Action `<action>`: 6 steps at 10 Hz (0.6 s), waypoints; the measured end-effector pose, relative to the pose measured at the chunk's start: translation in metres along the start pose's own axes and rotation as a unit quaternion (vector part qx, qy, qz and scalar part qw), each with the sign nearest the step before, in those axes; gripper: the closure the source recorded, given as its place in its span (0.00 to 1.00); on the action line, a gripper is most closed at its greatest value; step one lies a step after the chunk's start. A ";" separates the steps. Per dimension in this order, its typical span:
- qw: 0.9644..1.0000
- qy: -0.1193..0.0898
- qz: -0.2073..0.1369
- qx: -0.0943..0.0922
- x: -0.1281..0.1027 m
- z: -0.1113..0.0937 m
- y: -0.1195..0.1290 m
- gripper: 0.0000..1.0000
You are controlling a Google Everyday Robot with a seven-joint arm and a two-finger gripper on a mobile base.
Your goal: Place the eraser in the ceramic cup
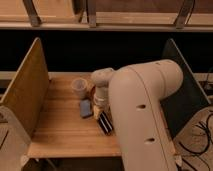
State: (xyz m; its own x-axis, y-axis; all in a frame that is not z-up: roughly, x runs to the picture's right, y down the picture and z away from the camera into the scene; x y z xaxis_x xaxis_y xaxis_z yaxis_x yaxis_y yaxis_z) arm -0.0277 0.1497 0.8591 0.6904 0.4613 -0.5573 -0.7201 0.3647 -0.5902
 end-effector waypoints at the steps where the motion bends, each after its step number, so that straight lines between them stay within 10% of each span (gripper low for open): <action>1: 1.000 -0.002 -0.008 0.007 -0.003 -0.005 0.002 1.00; 6: 0.994 -0.051 -0.035 0.084 -0.029 -0.075 -0.001 1.00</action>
State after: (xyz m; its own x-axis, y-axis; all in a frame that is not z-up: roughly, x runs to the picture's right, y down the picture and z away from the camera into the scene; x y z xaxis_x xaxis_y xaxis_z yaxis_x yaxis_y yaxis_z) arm -0.0413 0.0752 0.8319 0.7347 0.5071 -0.4506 -0.6780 0.5254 -0.5142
